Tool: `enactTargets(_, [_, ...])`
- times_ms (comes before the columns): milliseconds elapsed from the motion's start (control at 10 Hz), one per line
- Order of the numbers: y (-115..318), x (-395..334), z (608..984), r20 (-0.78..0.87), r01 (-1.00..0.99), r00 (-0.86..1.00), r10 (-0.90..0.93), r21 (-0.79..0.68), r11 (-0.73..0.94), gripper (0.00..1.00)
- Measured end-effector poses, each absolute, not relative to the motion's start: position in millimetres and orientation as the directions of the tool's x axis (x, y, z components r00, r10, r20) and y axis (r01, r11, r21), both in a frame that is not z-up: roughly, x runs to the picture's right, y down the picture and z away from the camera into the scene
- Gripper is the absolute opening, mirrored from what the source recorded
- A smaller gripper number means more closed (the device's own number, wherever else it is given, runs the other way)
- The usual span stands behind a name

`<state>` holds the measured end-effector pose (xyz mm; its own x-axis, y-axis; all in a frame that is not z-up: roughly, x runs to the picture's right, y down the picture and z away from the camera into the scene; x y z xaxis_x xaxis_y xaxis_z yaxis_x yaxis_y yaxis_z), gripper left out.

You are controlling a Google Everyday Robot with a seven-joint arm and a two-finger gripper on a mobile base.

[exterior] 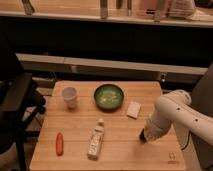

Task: Knock the eraser over

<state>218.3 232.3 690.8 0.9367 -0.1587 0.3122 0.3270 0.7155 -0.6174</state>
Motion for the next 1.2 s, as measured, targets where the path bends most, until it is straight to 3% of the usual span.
enactTargets(800, [164.9, 207.1, 739.0, 0.366, 0.413, 0.899, -0.239, -0.532, 0.739, 0.0])
enactTargets(1200, [184.0, 207.8, 727.0, 0.359, 0.401, 0.906, -0.224, -0.556, 0.728, 0.0])
